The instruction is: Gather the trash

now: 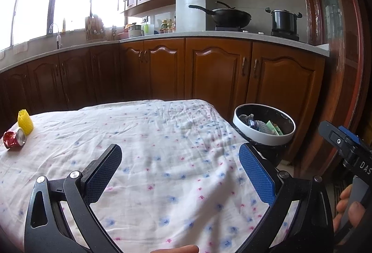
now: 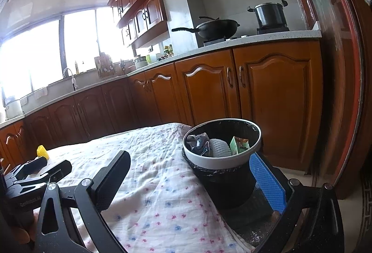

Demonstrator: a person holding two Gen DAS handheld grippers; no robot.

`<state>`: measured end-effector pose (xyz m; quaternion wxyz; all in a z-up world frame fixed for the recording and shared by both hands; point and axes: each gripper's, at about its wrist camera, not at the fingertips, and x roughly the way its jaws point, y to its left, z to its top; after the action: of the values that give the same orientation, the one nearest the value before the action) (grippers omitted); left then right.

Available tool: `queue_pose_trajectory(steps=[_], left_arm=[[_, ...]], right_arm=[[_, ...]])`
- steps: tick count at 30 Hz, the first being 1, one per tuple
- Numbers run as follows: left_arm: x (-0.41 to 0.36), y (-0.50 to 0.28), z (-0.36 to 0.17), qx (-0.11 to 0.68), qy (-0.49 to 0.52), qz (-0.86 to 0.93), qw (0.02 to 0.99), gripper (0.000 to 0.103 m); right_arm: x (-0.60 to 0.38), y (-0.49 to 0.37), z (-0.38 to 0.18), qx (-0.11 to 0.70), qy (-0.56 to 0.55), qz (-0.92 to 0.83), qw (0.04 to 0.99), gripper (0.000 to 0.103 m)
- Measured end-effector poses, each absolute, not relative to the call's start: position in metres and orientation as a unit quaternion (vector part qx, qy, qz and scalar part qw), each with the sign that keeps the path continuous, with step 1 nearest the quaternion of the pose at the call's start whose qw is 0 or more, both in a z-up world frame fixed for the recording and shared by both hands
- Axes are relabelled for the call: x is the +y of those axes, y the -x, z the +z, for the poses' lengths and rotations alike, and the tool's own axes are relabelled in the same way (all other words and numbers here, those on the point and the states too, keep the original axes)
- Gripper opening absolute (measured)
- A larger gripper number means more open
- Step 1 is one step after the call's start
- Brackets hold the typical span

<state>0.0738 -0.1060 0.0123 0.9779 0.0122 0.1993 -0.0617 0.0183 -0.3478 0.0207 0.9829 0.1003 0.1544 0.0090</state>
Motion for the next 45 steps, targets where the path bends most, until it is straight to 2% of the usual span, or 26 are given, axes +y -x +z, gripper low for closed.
queue_pose_trajectory(steps=[45], left_arm=[[-0.1045,-0.0735,0.0099,0.202,-0.017,-0.06,0.977,0.103]], right_arm=[[-0.3476,-0.0184,0.022,0.155,-0.108,0.018,0.982,0.103]])
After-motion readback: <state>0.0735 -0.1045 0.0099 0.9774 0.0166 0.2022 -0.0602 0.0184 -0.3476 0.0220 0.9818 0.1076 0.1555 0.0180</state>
